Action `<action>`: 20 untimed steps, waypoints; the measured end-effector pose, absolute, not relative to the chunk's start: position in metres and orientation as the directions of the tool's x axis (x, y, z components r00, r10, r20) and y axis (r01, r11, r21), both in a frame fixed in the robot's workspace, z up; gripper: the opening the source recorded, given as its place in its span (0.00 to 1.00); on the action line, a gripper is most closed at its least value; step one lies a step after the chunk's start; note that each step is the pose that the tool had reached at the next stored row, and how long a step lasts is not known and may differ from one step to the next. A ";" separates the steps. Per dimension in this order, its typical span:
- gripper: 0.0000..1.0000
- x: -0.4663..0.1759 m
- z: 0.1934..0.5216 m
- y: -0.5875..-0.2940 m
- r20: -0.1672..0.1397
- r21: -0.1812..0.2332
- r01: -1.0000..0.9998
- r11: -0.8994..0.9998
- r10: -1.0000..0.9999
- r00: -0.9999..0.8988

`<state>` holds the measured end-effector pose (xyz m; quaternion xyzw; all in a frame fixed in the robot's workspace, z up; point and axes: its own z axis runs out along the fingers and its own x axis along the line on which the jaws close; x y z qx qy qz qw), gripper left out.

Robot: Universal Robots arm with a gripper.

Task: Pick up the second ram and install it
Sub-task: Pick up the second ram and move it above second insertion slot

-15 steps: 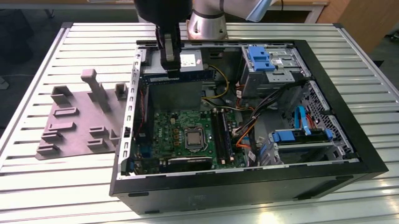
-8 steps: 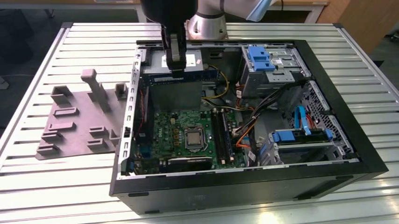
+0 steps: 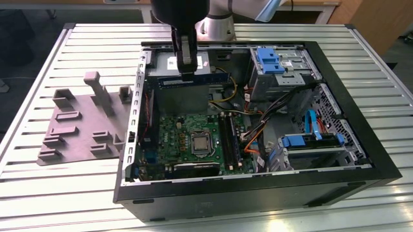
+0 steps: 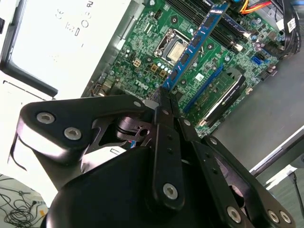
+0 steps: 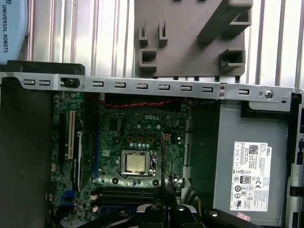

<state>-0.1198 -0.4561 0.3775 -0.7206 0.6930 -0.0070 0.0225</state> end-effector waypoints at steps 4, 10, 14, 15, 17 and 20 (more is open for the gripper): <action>0.12 -0.116 0.375 -0.456 -0.021 -0.042 -0.998 -0.039 -0.999 0.039; 0.12 -0.110 0.371 -0.456 -0.021 -0.042 -0.998 -0.039 -0.999 0.039; 0.12 -0.106 0.368 -0.456 -0.021 -0.042 -0.998 -0.038 -0.999 0.039; 0.12 -0.106 0.368 -0.456 -0.021 -0.042 -0.998 -0.038 -0.999 0.039; 0.12 -0.104 0.366 -0.456 -0.021 -0.042 -0.998 -0.038 -0.999 0.039; 0.12 -0.102 0.361 -0.456 -0.021 -0.042 -0.998 -0.038 -0.999 0.039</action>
